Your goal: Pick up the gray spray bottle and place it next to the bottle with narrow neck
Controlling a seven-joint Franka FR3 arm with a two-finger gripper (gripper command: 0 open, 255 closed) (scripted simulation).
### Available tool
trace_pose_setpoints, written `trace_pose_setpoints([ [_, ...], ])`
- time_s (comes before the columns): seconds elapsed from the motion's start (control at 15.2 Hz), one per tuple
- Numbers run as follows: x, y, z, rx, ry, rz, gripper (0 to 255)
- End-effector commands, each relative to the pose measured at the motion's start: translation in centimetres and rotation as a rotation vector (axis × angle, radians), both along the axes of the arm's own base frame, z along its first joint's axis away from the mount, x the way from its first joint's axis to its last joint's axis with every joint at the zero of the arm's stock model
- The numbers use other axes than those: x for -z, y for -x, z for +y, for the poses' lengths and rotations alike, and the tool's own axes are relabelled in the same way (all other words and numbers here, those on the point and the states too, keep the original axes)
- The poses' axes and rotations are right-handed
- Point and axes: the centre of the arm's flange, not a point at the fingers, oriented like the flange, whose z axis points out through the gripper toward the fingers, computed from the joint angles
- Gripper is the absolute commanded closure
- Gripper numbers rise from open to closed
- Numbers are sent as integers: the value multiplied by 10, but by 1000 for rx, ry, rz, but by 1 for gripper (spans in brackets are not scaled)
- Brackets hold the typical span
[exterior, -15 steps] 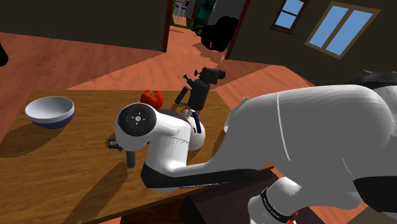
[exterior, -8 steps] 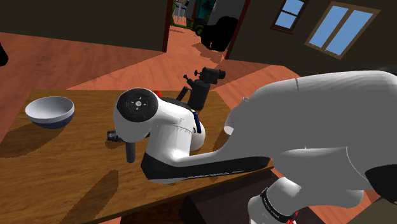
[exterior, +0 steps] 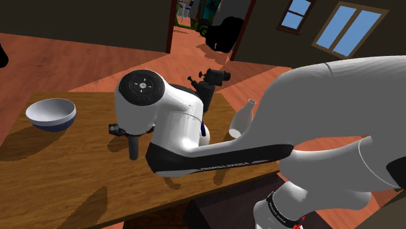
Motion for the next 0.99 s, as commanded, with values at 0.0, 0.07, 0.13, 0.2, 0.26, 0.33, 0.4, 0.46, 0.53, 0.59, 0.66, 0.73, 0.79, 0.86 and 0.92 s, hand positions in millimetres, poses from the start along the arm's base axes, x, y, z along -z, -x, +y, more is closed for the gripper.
trace_pose_setpoints([
  [0.0,-11,0,1,0,0,0,255],
  [0.07,-16,0,1,0,0,0,255],
  [0.13,-22,0,1,0,0,0,255],
  [0.2,-27,0,1,0,0,0,255],
  [0.26,-32,0,1,0,0,0,255],
  [0.33,-37,0,1,0,0,0,255],
  [0.4,-43,0,1,0,0,0,255],
  [0.46,-48,0,1,0,0,0,255],
  [0.53,-53,0,1,0,0,0,255],
  [0.59,-59,0,1,0,0,0,255],
  [0.66,-64,0,1,0,0,0,255],
  [0.73,-69,0,1,0,0,0,255],
  [0.79,-74,0,1,0,0,0,255],
  [0.86,-80,0,1,0,0,0,255],
  [0.92,-85,0,1,0,0,0,255],
])
